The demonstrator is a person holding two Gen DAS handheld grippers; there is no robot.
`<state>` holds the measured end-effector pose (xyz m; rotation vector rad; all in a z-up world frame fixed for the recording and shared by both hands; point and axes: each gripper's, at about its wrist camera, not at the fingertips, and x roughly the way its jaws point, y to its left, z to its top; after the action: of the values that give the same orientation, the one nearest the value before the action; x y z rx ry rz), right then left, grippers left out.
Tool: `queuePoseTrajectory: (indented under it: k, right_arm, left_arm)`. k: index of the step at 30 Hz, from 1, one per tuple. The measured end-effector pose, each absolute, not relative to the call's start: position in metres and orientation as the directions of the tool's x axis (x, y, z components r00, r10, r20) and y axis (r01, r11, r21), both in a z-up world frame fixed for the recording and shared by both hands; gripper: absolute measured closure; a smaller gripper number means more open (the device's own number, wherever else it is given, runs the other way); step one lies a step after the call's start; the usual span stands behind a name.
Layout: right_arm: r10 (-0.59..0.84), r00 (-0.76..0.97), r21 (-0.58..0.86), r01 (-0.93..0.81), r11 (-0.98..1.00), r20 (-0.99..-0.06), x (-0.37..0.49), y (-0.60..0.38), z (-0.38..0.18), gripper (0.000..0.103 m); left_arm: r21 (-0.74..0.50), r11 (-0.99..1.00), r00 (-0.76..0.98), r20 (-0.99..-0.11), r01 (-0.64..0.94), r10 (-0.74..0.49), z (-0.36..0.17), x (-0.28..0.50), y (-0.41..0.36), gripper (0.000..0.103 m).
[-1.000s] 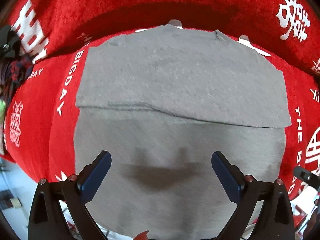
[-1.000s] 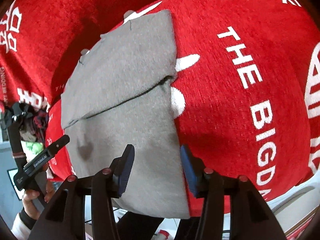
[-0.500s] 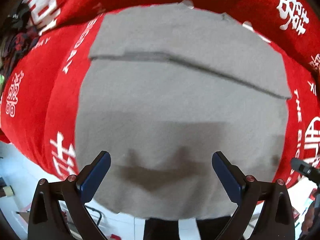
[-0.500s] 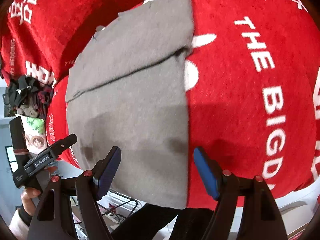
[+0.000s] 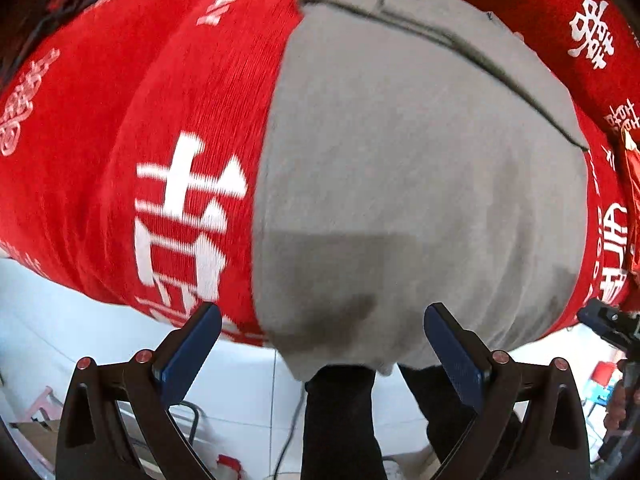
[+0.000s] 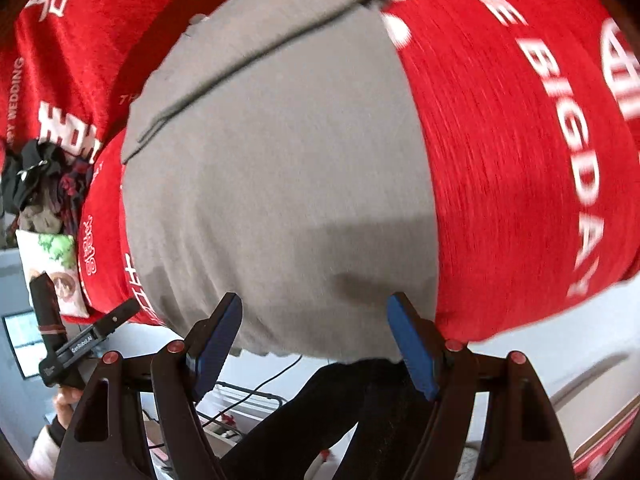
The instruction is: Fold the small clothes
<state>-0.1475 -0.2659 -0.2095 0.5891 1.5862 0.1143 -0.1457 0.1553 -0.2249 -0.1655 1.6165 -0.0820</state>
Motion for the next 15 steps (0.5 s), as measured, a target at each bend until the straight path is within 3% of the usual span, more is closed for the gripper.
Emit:
queuePoseTrajectory:
  k: [15]
  right_arm:
    - [0.474, -0.157, 0.415, 0.302, 0.858, -0.866, -0.202, -0.270, -0.311, 0.025]
  left_arm:
    - [-0.310, 0.943, -0.104, -0.941, -0.118, -0.323, -0.293, -0.182, 0.140, 0.002]
